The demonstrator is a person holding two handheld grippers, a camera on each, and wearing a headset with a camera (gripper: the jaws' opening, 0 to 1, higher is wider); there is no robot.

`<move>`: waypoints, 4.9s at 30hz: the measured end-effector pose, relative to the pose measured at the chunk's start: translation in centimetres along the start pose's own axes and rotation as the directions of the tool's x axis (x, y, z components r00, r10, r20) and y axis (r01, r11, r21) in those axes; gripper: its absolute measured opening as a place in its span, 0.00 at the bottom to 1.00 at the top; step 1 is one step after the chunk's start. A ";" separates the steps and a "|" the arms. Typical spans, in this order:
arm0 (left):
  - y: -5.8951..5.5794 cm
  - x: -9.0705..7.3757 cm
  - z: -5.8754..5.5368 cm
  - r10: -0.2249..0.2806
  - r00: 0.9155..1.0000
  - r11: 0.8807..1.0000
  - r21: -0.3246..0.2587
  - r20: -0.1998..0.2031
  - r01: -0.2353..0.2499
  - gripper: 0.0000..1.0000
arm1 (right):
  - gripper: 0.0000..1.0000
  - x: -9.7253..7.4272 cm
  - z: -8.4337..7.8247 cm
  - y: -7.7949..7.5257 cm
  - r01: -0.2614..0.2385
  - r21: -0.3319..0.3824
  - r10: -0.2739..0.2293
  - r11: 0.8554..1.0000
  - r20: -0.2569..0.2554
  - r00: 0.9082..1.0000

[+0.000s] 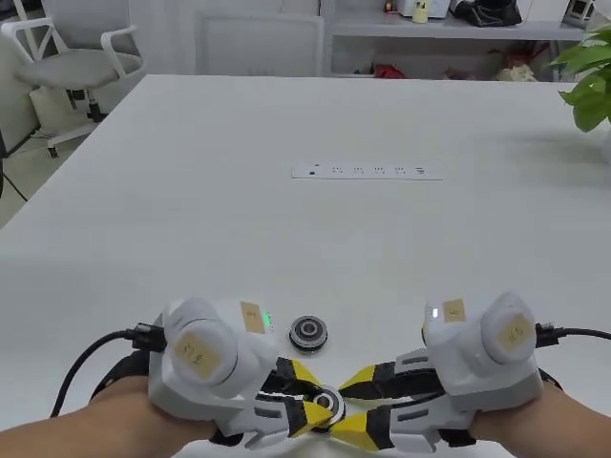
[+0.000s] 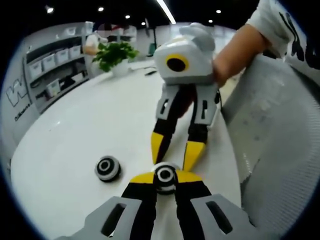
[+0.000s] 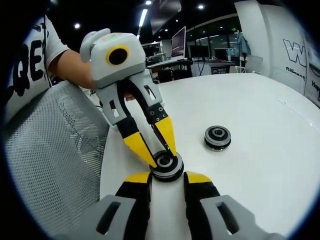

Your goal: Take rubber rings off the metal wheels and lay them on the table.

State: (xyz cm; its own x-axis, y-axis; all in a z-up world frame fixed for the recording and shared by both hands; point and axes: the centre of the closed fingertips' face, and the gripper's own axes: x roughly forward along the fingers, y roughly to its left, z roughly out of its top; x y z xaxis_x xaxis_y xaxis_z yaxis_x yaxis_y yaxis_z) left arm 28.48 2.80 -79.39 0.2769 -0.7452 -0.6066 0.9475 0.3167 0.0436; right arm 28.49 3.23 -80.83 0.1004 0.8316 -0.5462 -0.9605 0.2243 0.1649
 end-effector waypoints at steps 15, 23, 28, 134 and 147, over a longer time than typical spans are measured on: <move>0.1 -0.1 0.0 0.010 1.000 1.000 -0.008 0.005 -0.010 0.14 | 0.11 -0.5 -0.3 0.1 -0.011 0.014 0.011 1.000 0.000 1.000; 0.2 -0.1 -0.1 0.010 1.000 1.000 -0.008 0.008 -0.010 0.14 | 0.18 -0.4 -0.1 0.0 0.005 -0.002 -0.005 1.000 0.004 1.000; 0.1 -0.2 -0.1 0.011 1.000 1.000 -0.007 0.009 -0.010 0.14 | 0.26 0.0 0.4 0.1 0.020 -0.026 -0.019 0.999 0.012 1.000; 0.2 0.0 -0.1 0.038 0.999 0.999 -0.016 -0.033 -0.038 0.12 | 0.00 -1.2 1.6 -0.2 0.014 0.252 -0.035 0.968 0.076 0.997; 0.2 0.0 -0.1 0.043 0.999 0.999 -0.022 -0.029 -0.044 0.13 | 0.00 -1.5 1.9 -0.6 0.010 0.263 -0.039 0.965 0.102 0.994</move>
State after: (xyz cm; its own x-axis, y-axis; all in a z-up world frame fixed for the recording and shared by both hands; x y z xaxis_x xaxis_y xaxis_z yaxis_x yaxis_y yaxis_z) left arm 28.70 2.90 -79.44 0.3129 -0.7136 -0.6268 0.9307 0.3620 0.0526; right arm 29.40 2.79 -78.51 0.1635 0.8699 -0.4654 -0.8572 0.3588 0.3695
